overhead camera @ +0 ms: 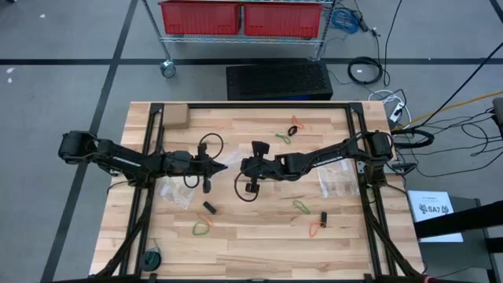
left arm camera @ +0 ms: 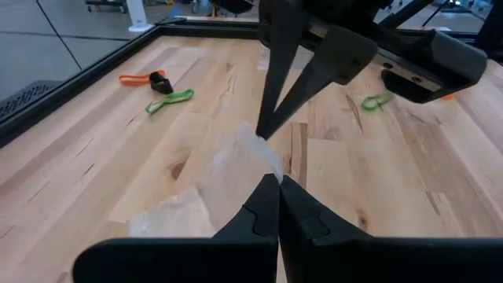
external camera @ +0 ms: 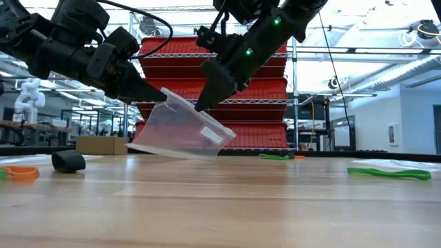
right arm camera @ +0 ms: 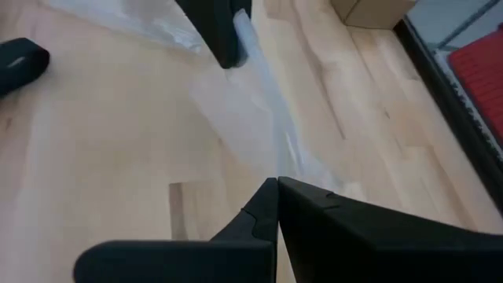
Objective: Sort rubber bands
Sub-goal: Open the top left transparent zip bag
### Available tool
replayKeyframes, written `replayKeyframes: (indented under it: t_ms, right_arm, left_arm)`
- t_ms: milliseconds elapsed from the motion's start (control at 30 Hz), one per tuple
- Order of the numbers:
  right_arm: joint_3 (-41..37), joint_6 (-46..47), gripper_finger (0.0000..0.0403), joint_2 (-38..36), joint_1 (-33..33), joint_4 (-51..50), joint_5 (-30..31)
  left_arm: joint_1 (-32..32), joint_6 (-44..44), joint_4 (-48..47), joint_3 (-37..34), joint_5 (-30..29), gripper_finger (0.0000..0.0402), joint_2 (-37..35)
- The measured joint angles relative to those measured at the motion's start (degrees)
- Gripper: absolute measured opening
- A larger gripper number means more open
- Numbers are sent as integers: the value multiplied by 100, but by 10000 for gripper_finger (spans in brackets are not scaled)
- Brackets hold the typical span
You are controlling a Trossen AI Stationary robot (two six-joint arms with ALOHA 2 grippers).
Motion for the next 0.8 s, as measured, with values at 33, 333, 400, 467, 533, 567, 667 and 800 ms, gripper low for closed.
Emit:
replayKeyframes:
  t_ms: [33, 333, 400, 467, 533, 567, 667, 800]
  right_arm:
    - [0, 17, 0, 0, -1, -3, -22]
    - [0, 246, 18, 0, -7, 2, 7]
    - [0, 303, 37, 0, -7, 2, -19]
    - [0, 330, 60, 0, -7, 2, -24]
    - [0, 332, 86, 0, -8, 2, -17]
    - [0, 333, 97, 0, -15, 2, 13]
    - [0, 337, 127, 0, -72, 4, 131]
    - [0, 339, 145, 0, -162, 7, 94]
  left_arm:
    - [0, 38, -2, 0, 0, 0, 0]
    - [0, 92, -2, 0, 0, 0, 0]
    - [1, 92, -1, 0, 0, 0, 0]
    - [0, 92, 0, 0, 0, 0, 0]
    - [0, 92, -1, 0, 0, 0, 0]
    - [0, 89, 0, 0, 0, 0, 0]
    - [0, 89, 2, 0, 0, 0, 0]
    - [0, 91, 1, 0, -1, 0, 0]
